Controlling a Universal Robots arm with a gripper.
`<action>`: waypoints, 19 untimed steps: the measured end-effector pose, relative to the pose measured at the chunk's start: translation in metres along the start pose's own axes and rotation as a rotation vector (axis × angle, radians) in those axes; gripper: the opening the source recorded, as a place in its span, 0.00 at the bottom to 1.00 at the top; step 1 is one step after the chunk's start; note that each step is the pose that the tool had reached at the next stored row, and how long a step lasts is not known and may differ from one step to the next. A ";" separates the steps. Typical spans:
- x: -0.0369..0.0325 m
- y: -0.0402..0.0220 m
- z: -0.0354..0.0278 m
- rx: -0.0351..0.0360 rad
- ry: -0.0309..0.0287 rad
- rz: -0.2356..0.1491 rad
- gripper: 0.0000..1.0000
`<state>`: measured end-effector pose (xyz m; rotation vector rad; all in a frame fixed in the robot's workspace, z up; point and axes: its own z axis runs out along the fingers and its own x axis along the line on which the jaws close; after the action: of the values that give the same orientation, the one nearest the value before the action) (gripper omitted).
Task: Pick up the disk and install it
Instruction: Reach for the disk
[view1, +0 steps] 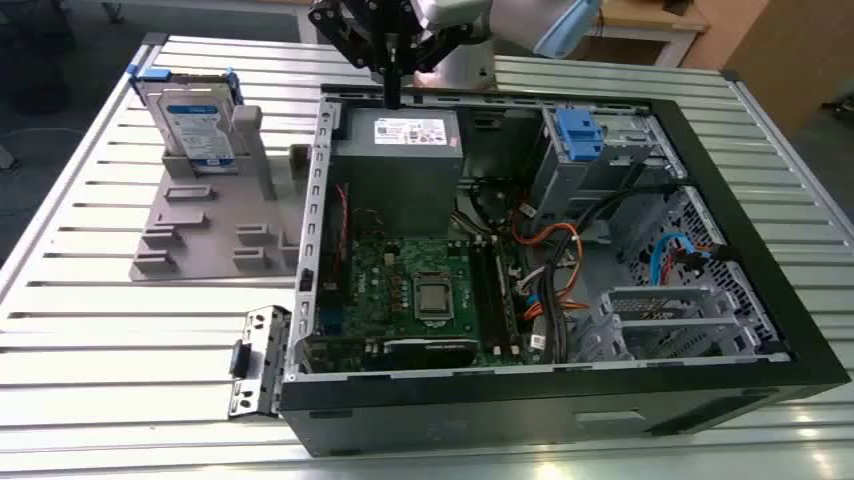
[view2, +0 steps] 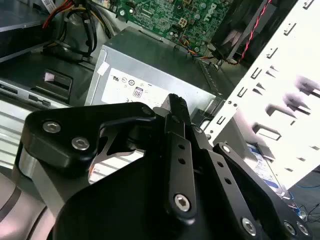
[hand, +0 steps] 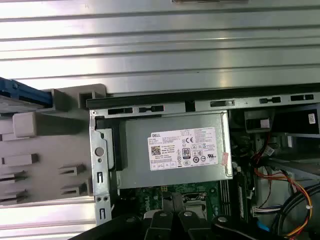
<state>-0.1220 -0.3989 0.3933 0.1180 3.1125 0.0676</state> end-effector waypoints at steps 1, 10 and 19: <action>0.0000 0.0000 0.0000 0.0000 0.0000 0.000 0.10; 0.0026 -0.0002 0.0000 -0.0001 0.0000 0.000 0.10; 0.0136 -0.0010 0.0000 0.0000 0.0000 0.000 0.10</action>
<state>-0.1356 -0.3989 0.3929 0.1181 3.1125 0.0676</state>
